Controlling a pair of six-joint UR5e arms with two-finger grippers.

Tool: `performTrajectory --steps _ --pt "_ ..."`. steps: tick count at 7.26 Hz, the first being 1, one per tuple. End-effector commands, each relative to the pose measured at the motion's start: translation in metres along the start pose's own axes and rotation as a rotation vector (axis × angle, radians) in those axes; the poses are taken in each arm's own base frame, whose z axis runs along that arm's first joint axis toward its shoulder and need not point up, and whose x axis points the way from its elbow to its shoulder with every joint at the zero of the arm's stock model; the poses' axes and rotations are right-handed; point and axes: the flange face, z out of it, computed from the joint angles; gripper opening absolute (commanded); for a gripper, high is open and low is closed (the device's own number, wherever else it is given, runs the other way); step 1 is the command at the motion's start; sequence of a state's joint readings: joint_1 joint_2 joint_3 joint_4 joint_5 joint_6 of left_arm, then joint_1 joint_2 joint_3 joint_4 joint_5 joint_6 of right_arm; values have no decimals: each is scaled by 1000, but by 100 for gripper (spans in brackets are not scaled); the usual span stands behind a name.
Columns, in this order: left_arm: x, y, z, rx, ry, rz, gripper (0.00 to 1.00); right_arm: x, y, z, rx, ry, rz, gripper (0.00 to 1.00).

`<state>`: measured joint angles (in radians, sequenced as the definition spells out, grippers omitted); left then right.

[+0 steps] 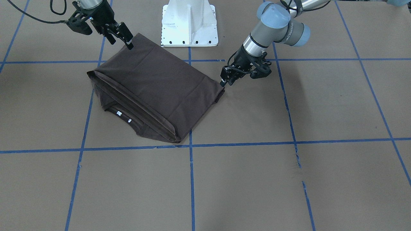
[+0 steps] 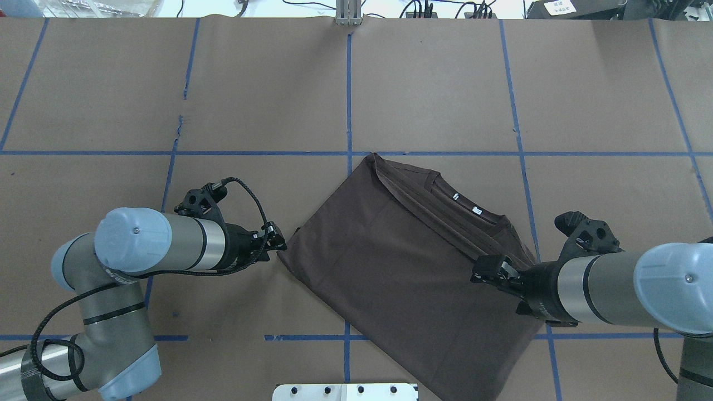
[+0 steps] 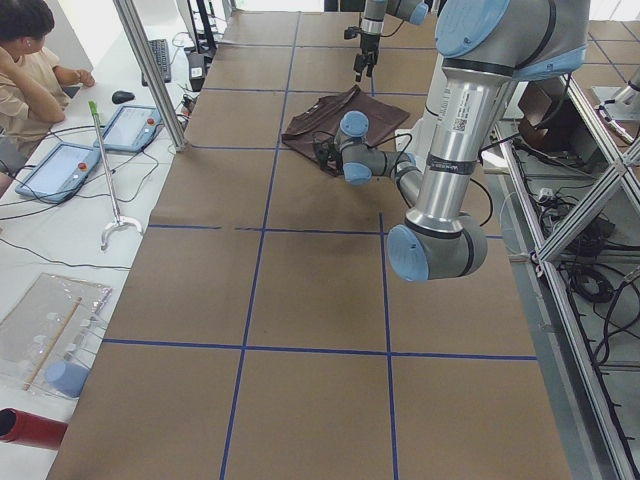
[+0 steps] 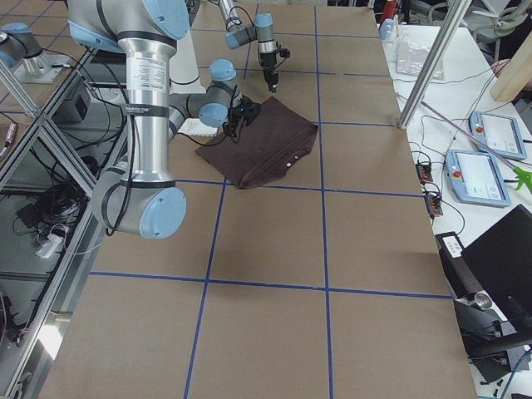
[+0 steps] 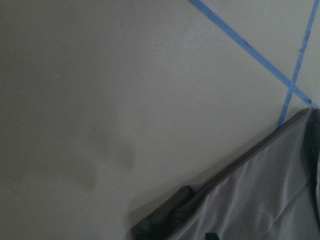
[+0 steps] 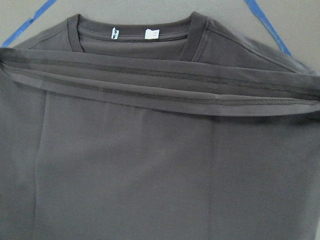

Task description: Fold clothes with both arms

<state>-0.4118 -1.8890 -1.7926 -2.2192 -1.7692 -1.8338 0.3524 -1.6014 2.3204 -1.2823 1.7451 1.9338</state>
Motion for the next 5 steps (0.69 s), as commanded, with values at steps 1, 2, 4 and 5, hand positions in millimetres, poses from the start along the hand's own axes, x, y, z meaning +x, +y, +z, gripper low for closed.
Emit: performTrajectory --steps 1,2,4,5 --pt "2 7 10 11 -43 5 50 1 -2 0 10 -1 4 100" --pt "-3 5 14 19 -67 1 48 3 -4 2 13 7 4 100" --pt "-2 6 20 18 -74 3 48 3 -4 2 13 9 5 100" --pt "-2 6 21 18 -76 3 48 3 -4 4 14 12 5 100"
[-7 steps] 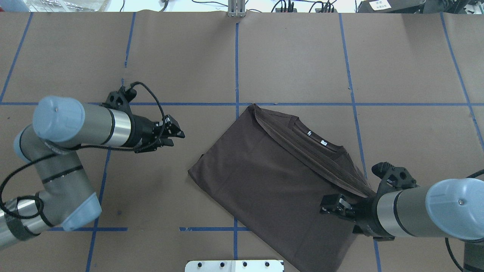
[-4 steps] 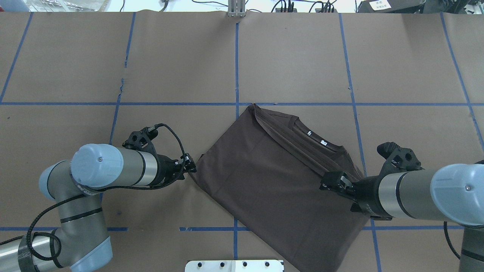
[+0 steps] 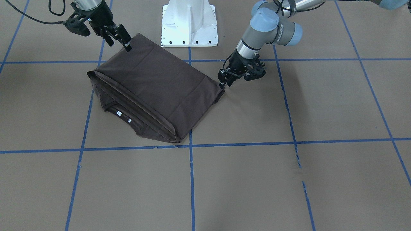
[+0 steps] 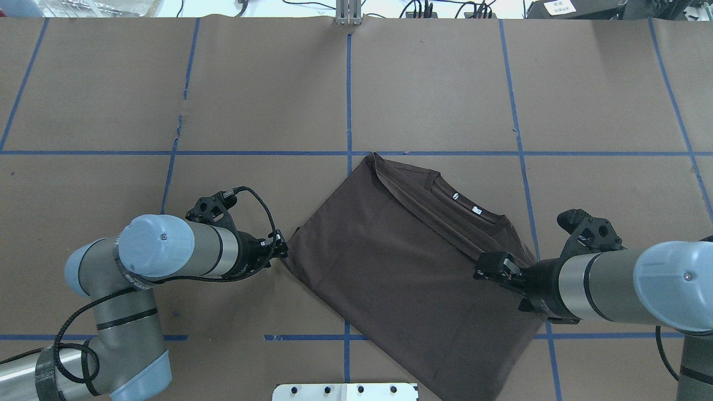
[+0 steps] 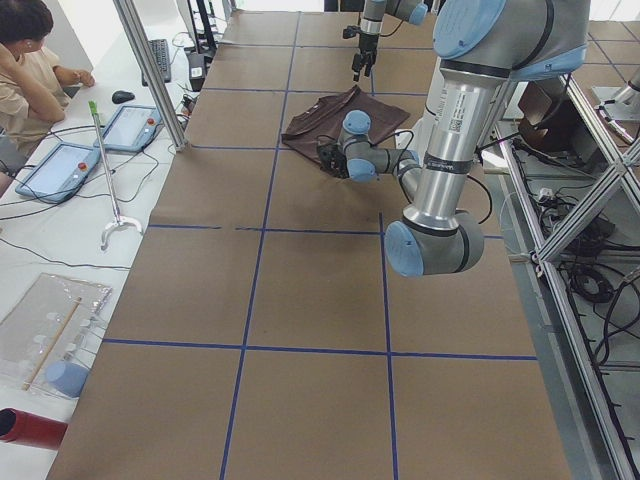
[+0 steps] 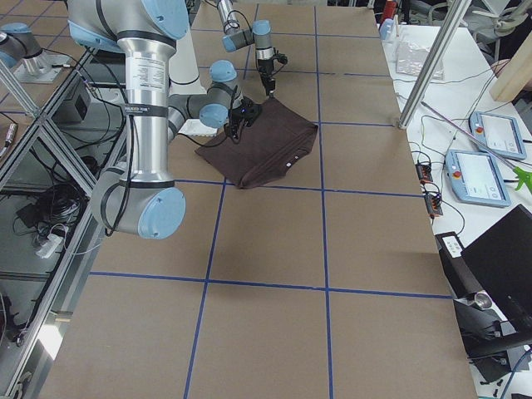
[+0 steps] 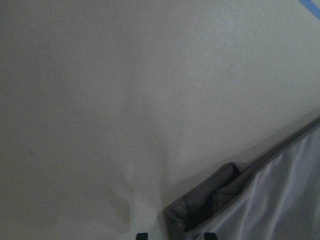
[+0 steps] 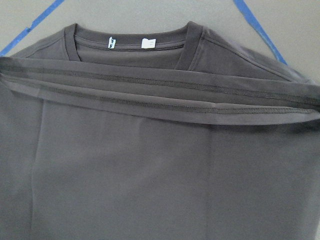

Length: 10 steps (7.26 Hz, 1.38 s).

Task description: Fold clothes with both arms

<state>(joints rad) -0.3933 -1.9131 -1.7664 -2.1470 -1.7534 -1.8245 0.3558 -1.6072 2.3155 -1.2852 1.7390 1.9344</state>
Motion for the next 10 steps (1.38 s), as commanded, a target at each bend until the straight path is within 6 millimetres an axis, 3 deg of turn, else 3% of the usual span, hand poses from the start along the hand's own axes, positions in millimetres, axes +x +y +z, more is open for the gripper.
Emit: performTrajectory --steps 1,4,5,6,8,10 --pt "1 0 4 1 -5 6 47 0 0 2 0 1 0 100" --pt "2 -2 8 4 -12 48 42 0 0 1 0 1 0 100" --pt "7 0 7 3 -8 55 30 1 -1 1 1 3 0 100" --pt "8 -3 7 7 -8 55 0 2 -1 1 1 4 1 100" --pt "15 -14 -4 23 5 55 0 2 -1 1 1 4 2 100" --pt "25 -65 -41 115 -47 210 0 -3 2 0 -4 -6 2 100"
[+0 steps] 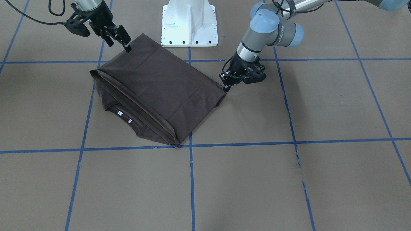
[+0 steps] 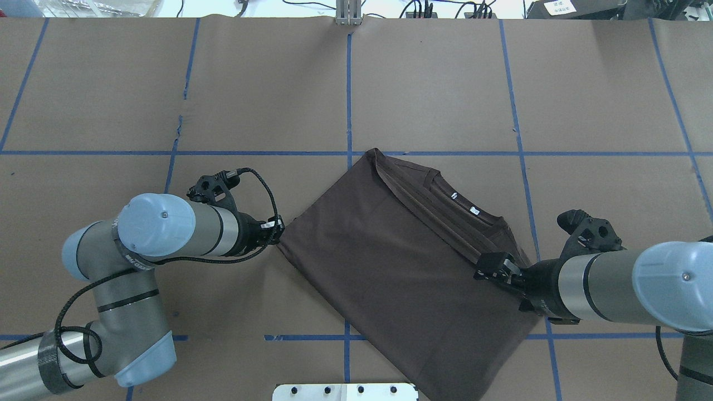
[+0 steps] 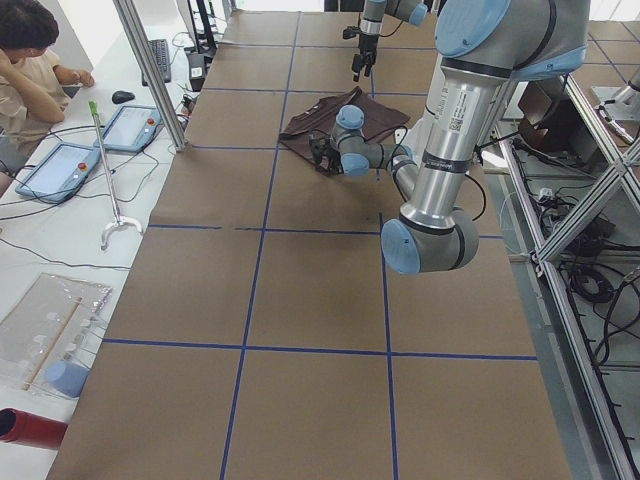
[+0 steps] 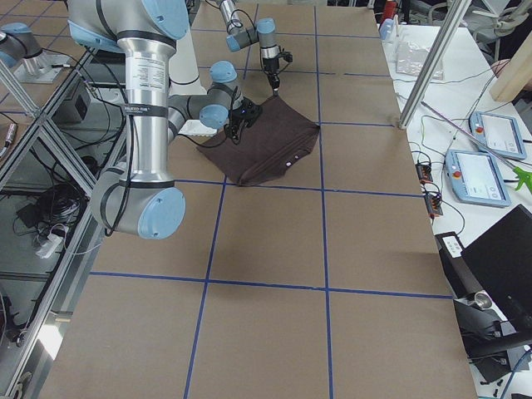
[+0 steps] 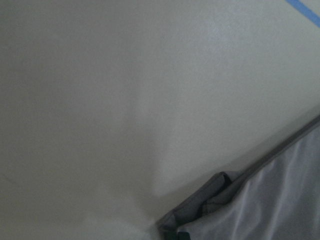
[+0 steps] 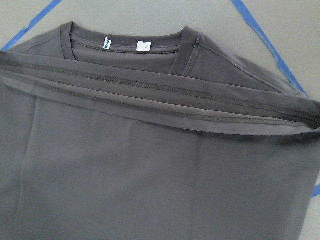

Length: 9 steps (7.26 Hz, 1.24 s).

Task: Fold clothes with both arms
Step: 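Fold the shirt side with the right gripper toward the left gripper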

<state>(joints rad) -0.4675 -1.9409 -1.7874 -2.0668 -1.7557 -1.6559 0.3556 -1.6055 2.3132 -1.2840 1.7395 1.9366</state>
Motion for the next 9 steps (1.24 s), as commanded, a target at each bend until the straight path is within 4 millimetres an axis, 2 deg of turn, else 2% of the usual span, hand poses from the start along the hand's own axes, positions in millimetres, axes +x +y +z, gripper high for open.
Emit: performTrajectory --steps 1,2,3,4,5,6,7,9 --pt "-3 -53 -23 79 -42 132 0 -10 6 -2 -13 -23 17 100" --pt "-2 -79 -25 111 -51 135 0 -28 14 -7 -32 -64 23 100" --pt "19 -118 -18 157 -51 112 0 -47 20 -2 -42 -94 18 100" --pt "53 -166 -6 207 -57 82 0 -73 26 16 -32 -118 15 100" --pt "80 -206 1 245 -50 61 0 -91 27 26 2 -141 16 100" --pt "92 -237 16 268 -59 41 0 -91 26 29 6 -138 17 100" --pt "123 -264 56 290 -116 18 0 -91 26 30 7 -138 17 100" --pt "121 -275 66 330 -148 3 0 -103 29 32 21 -160 14 100"
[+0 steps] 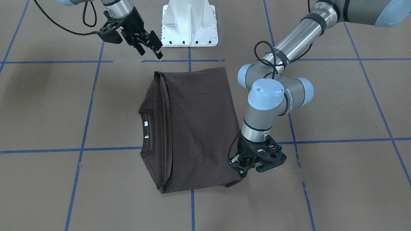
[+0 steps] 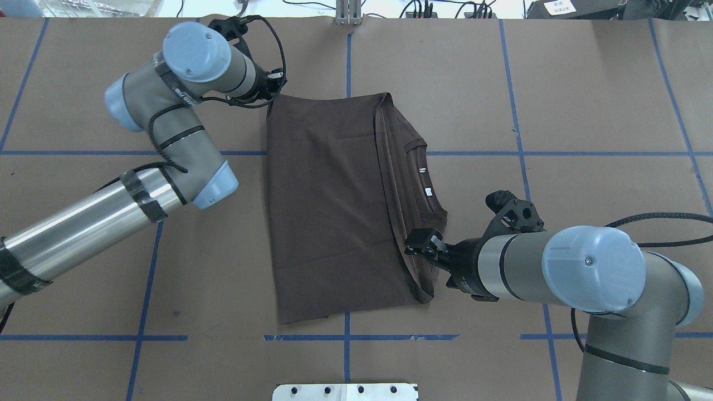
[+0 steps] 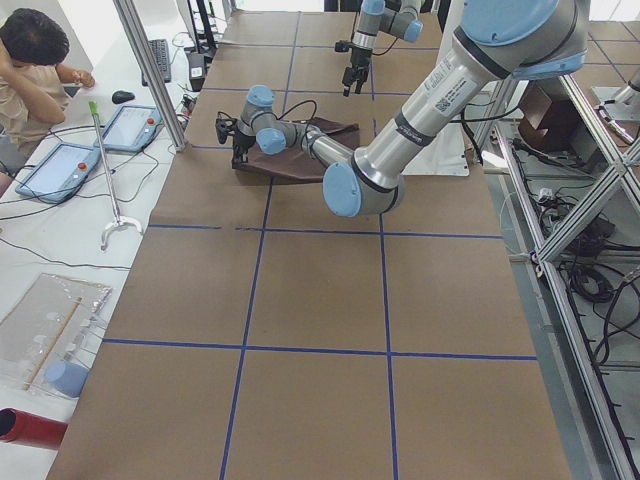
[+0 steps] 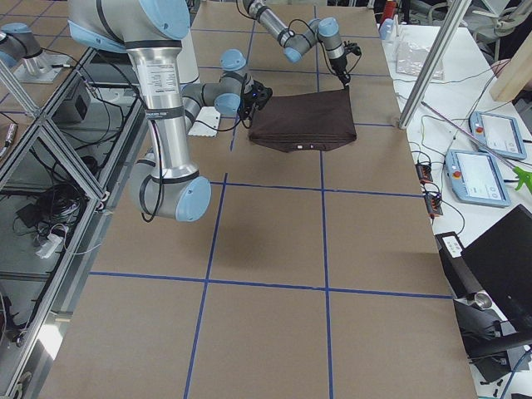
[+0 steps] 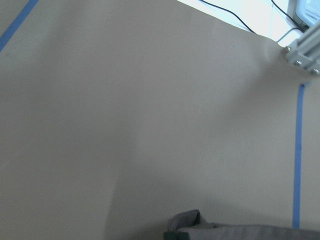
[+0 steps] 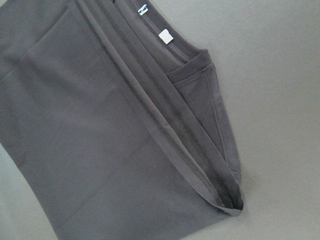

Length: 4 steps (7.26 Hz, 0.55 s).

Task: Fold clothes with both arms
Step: 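Fold the shirt side with the right gripper toward the left gripper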

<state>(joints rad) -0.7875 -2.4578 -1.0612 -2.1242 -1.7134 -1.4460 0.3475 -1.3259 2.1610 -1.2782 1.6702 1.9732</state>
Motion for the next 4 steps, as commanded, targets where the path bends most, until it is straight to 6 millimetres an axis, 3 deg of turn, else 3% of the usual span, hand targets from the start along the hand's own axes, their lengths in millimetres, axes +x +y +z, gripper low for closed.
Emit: performTrajectory --steps 1,2,3,4 --pt "-2 -14 14 27 -36 -17 0 -7 -3 17 54 -8 -3 100" --pt "-3 -17 17 28 -45 -14 0 -10 -5 25 79 0 -6 100" --pt "-1 -34 4 39 -25 -16 49 -2 -9 45 92 41 -12 100" --pt "-11 -34 -15 45 14 -13 50 0 -10 76 103 87 -34 100"
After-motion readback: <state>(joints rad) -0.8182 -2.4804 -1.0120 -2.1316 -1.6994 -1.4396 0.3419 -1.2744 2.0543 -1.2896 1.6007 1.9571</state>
